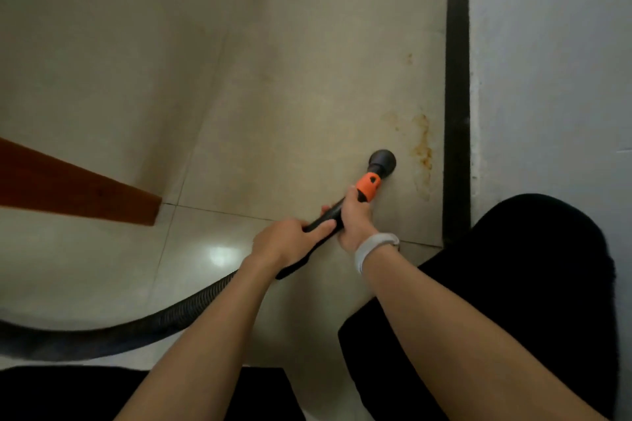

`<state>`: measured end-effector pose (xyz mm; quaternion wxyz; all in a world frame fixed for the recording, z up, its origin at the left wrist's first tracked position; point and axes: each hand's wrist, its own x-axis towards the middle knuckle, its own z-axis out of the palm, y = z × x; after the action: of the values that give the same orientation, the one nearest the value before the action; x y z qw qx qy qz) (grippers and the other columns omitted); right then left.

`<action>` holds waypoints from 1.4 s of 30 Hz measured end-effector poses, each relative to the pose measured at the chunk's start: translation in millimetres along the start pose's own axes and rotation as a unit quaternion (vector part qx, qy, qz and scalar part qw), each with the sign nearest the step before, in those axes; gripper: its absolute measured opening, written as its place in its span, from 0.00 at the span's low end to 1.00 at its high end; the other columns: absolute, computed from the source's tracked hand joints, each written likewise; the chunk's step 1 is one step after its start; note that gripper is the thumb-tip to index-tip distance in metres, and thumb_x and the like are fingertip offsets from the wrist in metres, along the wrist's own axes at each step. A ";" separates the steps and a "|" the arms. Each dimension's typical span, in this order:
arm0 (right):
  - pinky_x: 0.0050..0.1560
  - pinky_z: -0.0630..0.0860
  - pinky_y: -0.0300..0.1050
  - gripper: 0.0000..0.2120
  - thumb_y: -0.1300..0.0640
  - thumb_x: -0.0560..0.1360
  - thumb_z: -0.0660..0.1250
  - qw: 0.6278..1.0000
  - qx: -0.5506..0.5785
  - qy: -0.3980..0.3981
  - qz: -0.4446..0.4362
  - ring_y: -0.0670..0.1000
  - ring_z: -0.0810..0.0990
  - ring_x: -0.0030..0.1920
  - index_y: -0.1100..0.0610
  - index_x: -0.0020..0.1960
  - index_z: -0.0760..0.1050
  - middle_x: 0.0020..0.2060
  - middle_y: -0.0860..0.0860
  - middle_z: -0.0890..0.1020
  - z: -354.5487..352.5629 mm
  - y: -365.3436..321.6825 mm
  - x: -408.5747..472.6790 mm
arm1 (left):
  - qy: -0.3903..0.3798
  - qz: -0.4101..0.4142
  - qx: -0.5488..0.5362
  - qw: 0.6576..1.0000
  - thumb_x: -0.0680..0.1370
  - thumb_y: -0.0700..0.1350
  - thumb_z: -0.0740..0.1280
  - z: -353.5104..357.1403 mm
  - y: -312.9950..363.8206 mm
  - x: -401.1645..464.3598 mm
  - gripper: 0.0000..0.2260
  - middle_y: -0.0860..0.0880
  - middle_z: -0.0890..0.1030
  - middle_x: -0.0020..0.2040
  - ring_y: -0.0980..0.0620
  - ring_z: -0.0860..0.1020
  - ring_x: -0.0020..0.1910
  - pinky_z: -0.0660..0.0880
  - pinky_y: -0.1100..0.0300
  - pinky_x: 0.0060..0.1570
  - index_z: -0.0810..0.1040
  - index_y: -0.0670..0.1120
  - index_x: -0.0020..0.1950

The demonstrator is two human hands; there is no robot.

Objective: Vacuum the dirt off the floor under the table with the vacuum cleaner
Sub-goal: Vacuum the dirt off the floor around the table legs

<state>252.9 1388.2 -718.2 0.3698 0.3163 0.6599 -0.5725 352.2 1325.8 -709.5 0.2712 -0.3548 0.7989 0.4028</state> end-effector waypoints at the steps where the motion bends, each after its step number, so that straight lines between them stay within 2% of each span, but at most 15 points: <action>1: 0.38 0.76 0.51 0.14 0.53 0.81 0.57 1.000 -0.014 -0.020 -0.004 0.54 0.76 0.31 0.57 0.39 0.62 0.32 0.55 0.72 6.9 -6.1 3.4 | 0.023 -0.010 -0.017 1.000 0.73 0.72 0.53 1.1 1.9 3.4 0.27 0.53 0.78 0.30 0.50 0.77 0.32 0.66 0.59 0.31 0.76 0.51 0.35; 4: 0.39 0.76 0.53 0.13 0.54 0.80 0.58 0.992 -0.100 -0.079 -0.009 0.59 0.79 0.34 0.59 0.39 0.64 0.31 0.55 0.71 37.2 5.1 3.6 | 0.075 -0.072 -0.069 0.992 0.73 0.72 0.53 2.2 -21.5 -4.5 0.29 0.51 0.81 0.33 0.50 0.79 0.36 0.69 0.60 0.33 0.79 0.49 0.39; 8: 0.31 0.75 0.44 0.12 0.51 0.81 0.56 0.987 -0.099 -0.125 0.035 0.51 0.75 0.27 0.61 0.53 0.64 0.30 0.54 0.73 41.4 49.7 -16.5 | 0.068 -0.130 -0.065 0.987 0.70 0.74 0.55 8.0 -56.9 -33.3 0.30 0.52 0.81 0.29 0.51 0.80 0.31 0.71 0.60 0.33 0.78 0.49 0.36; 11: 0.30 0.74 0.42 0.12 0.51 0.81 0.56 0.998 -0.061 -0.030 0.013 0.51 0.75 0.27 0.61 0.49 0.65 0.30 0.54 0.74 11.7 53.8 -22.1 | 0.022 -0.083 -0.008 0.996 0.70 0.74 0.55 15.8 -40.3 -34.8 0.29 0.54 0.78 0.27 0.54 0.77 0.29 0.67 0.61 0.31 0.76 0.50 0.33; 13: 0.29 0.74 0.43 0.13 0.51 0.80 0.57 0.999 -0.024 0.041 -0.003 0.51 0.76 0.27 0.62 0.49 0.66 0.31 0.55 0.75 -9.5 44.0 -17.0 | 0.001 -0.042 0.031 0.999 0.70 0.75 0.54 22.2 -21.3 -29.3 0.29 0.54 0.79 0.30 0.53 0.78 0.33 0.68 0.60 0.32 0.78 0.51 0.35; 15: 0.28 0.74 0.42 0.12 0.52 0.80 0.57 0.998 -0.010 0.056 -0.016 0.51 0.76 0.27 0.62 0.48 0.66 0.32 0.54 0.75 -19.9 39.1 -15.4 | -0.003 -0.025 0.032 0.999 0.70 0.75 0.54 29.1 -14.4 -27.6 0.29 0.53 0.79 0.32 0.51 0.78 0.35 0.70 0.60 0.34 0.77 0.51 0.35; 18: 0.26 0.73 0.39 0.11 0.53 0.80 0.58 0.995 -0.097 0.002 -0.021 0.51 0.76 0.26 0.60 0.44 0.65 0.29 0.54 0.74 -0.9 60.6 -30.4 | 0.007 -0.075 -0.039 0.996 0.70 0.74 0.54 31.4 -42.6 -46.5 0.29 0.53 0.78 0.27 0.52 0.77 0.29 0.68 0.60 0.31 0.74 0.50 0.31; 21: 0.32 0.75 0.43 0.10 0.53 0.81 0.57 0.984 -0.138 -0.112 0.012 0.50 0.75 0.27 0.60 0.52 0.61 0.30 0.52 0.72 41.5 97.8 -53.3 | 0.041 -0.156 -0.099 0.982 0.68 0.76 0.55 18.9 -91.2 -72.4 0.32 0.51 0.79 0.26 0.50 0.77 0.28 0.69 0.60 0.31 0.75 0.48 0.32; 24: 0.33 0.76 0.44 0.11 0.52 0.81 0.56 0.978 -0.128 -0.157 0.044 0.49 0.75 0.28 0.60 0.54 0.61 0.30 0.52 0.72 57.9 113.3 -67.3 | 0.049 -0.174 -0.089 0.979 0.68 0.76 0.54 7.9 -116.4 -80.7 0.33 0.51 0.79 0.26 0.50 0.77 0.27 0.68 0.60 0.32 0.75 0.46 0.31; 28: 0.33 0.75 0.45 0.13 0.52 0.81 0.56 0.994 -0.089 -0.069 0.012 0.50 0.75 0.27 0.59 0.42 0.64 0.30 0.54 0.73 24.4 109.3 -60.7 | -0.008 -0.126 0.011 0.992 0.67 0.77 0.53 21.1 -97.2 -70.0 0.32 0.52 0.81 0.31 0.53 0.79 0.34 0.68 0.60 0.32 0.78 0.49 0.33; 29: 0.30 0.75 0.43 0.14 0.51 0.81 0.56 0.996 -0.084 -0.038 0.005 0.50 0.75 0.27 0.60 0.42 0.65 0.31 0.55 0.74 12.9 107.4 -57.2 | -0.019 -0.114 0.019 0.993 0.67 0.78 0.53 28.4 -89.7 -67.1 0.33 0.53 0.81 0.32 0.54 0.79 0.35 0.69 0.60 0.33 0.79 0.50 0.35; 32: 0.31 0.75 0.42 0.13 0.50 0.81 0.55 0.997 -0.070 0.001 0.019 0.50 0.77 0.29 0.62 0.53 0.65 0.34 0.55 0.76 -7.8 105.8 -50.4 | -0.024 -0.090 0.011 0.996 0.66 0.78 0.53 44.2 -79.9 -67.1 0.33 0.53 0.81 0.34 0.54 0.79 0.37 0.71 0.60 0.35 0.80 0.51 0.37; 34: 0.32 0.76 0.43 0.14 0.51 0.81 0.56 0.995 -0.092 -0.029 0.019 0.50 0.77 0.29 0.62 0.57 0.63 0.35 0.55 0.75 0.2 110.5 -52.8 | -0.005 -0.109 -0.024 0.994 0.67 0.78 0.52 44.9 -88.1 -73.2 0.33 0.52 0.81 0.33 0.53 0.79 0.36 0.70 0.60 0.35 0.78 0.50 0.35; 39: 0.40 0.77 0.49 0.14 0.51 0.81 0.56 0.968 -0.177 -0.177 0.027 0.50 0.76 0.29 0.61 0.56 0.59 0.32 0.52 0.73 56.9 130.5 -66.9 | 0.086 -0.185 -0.127 0.971 0.71 0.74 0.53 28.4 -125.4 -92.5 0.32 0.50 0.79 0.27 0.50 0.76 0.28 0.66 0.59 0.30 0.72 0.46 0.32; 42: 0.39 0.77 0.48 0.13 0.50 0.81 0.56 0.961 -0.184 -0.203 0.037 0.50 0.76 0.30 0.59 0.55 0.60 0.32 0.52 0.74 63.4 130.5 -63.7 | 0.092 -0.175 -0.106 0.974 0.72 0.73 0.52 26.4 -131.4 -88.9 0.31 0.50 0.80 0.28 0.51 0.77 0.29 0.67 0.60 0.30 0.74 0.47 0.33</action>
<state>404.2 1344.7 -736.6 0.5681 0.1444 0.6529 -0.4797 512.7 1323.2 -718.8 0.2231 -0.5517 0.6986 0.3971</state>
